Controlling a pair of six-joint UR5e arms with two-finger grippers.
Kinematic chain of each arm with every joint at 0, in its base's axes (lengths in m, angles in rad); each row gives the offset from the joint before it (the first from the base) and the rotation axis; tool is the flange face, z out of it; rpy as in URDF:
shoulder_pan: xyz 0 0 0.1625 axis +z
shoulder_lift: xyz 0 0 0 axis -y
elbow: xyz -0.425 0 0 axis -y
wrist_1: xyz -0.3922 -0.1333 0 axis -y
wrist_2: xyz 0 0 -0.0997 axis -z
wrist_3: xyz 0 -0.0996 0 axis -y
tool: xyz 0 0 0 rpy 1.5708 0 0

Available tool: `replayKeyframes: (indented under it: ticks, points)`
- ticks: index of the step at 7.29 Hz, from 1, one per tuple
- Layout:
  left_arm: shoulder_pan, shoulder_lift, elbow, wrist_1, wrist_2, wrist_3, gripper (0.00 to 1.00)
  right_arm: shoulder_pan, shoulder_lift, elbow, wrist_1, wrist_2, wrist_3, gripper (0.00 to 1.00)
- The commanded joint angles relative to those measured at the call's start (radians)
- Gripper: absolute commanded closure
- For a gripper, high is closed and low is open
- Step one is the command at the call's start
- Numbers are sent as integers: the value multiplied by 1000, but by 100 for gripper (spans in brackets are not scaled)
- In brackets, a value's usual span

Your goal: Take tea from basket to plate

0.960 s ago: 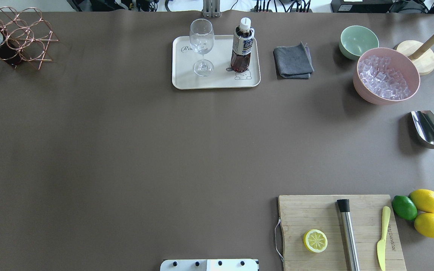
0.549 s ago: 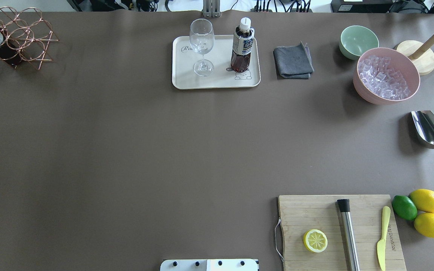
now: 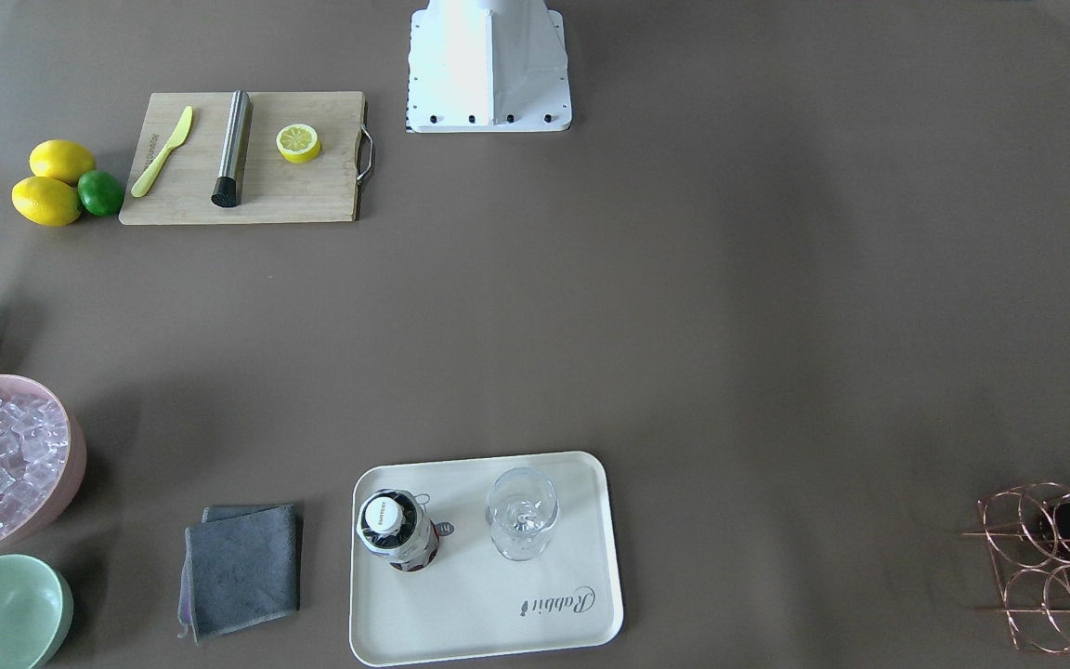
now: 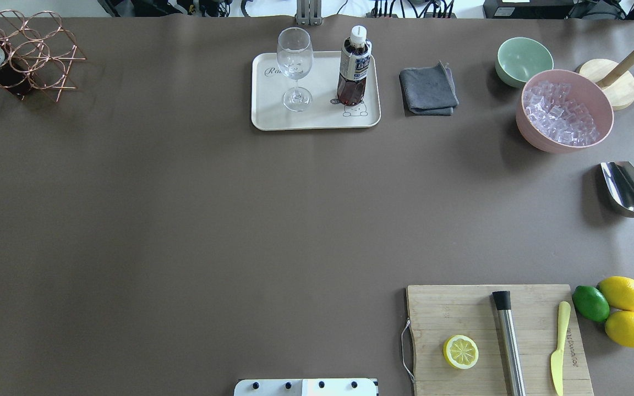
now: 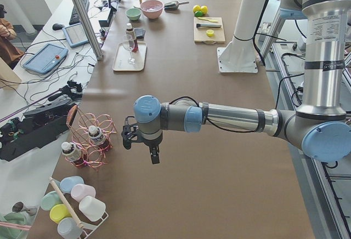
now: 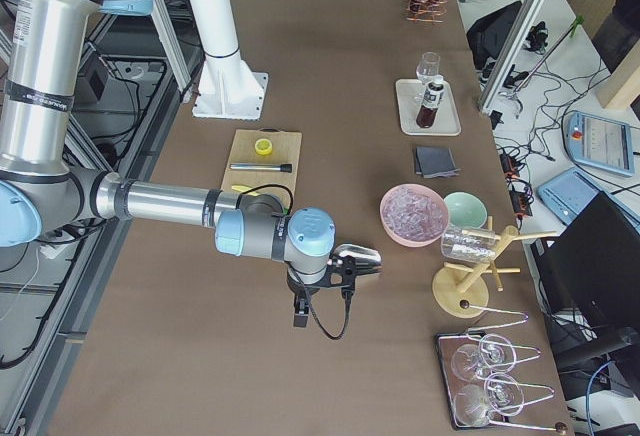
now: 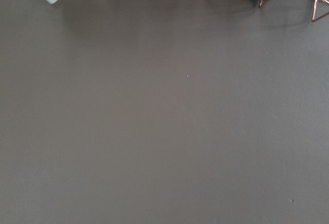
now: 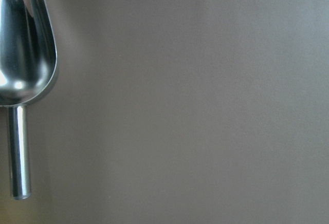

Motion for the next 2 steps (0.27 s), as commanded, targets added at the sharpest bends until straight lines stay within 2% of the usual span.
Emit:
replayKeyframes:
  ticks: [1, 2]
  points:
    - [-16, 25, -33, 59, 13, 0, 3, 0, 0, 0, 0, -3, 0, 0]
    - [-13, 27, -43, 59, 56, -2, 3, 0, 0, 0, 0, -3, -2, 0]
